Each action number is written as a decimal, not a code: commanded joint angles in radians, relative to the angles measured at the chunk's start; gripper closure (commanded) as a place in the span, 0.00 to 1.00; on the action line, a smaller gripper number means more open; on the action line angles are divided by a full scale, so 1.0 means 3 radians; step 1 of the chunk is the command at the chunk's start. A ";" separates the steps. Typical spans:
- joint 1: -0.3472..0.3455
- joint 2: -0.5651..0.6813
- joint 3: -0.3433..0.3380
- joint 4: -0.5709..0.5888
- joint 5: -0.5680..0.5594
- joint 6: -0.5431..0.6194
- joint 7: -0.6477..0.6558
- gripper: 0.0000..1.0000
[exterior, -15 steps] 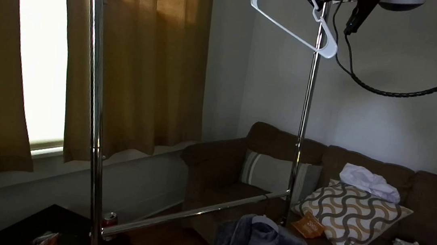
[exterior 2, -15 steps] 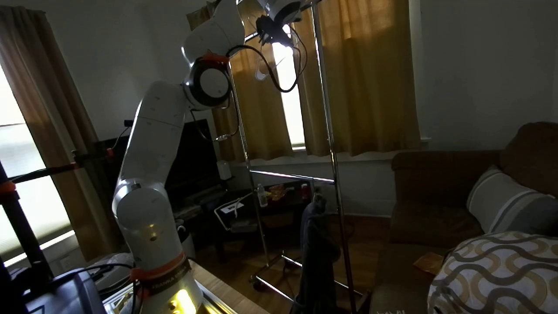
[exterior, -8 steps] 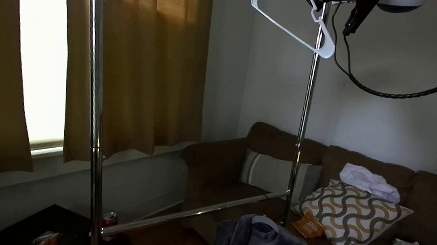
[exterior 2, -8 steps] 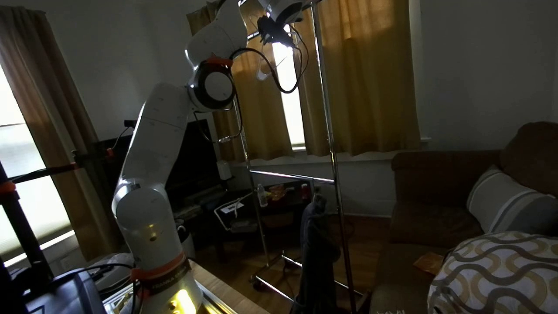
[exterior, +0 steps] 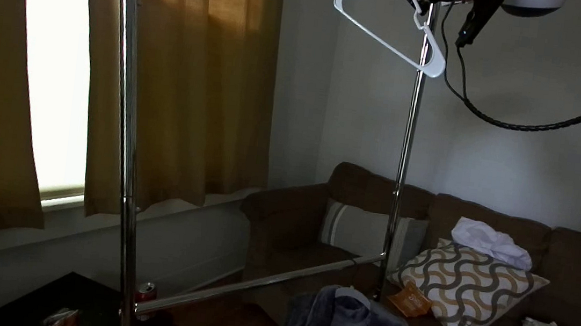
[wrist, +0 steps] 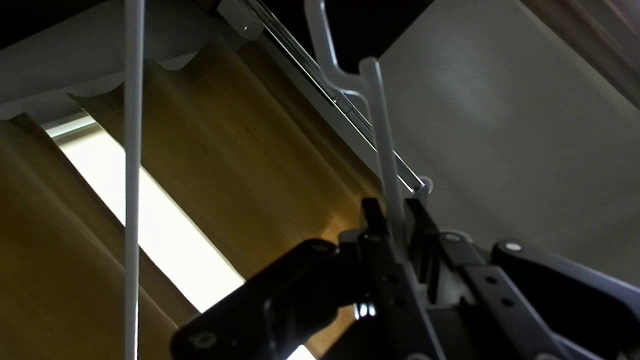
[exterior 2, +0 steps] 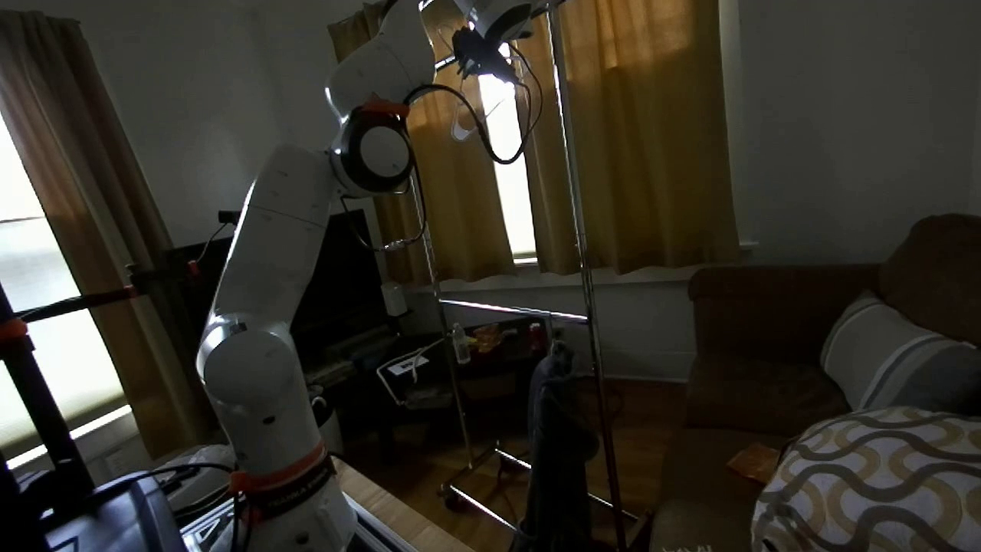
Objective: Pick up the white coat hanger and hang it on the top silver rail
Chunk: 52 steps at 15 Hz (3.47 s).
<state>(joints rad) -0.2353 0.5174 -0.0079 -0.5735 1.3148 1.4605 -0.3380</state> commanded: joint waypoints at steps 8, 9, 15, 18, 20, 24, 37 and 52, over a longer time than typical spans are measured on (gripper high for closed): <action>-0.0033 0.0278 0.0018 0.0204 0.0112 0.0244 -0.0090 0.96; -0.0033 0.0301 0.0018 0.0227 0.0111 0.0257 -0.0115 0.96; -0.0114 0.0598 0.0334 0.0675 -0.0013 0.0354 -0.0103 0.96; -0.0118 0.0446 0.0413 0.0383 -0.0021 0.0513 -0.0256 0.96; -0.0106 0.0456 0.0449 0.0392 -0.0022 0.0653 -0.0286 0.96; -0.0089 0.0470 0.0487 0.0400 -0.0062 0.0853 -0.0288 0.96; -0.0074 0.0559 0.0577 0.0387 -0.0109 0.1130 0.0142 0.96; -0.0074 0.0646 0.0636 0.0357 -0.0108 0.1158 0.0983 0.96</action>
<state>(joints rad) -0.2562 0.7085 0.1777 -0.4552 1.3026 1.8000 -0.0928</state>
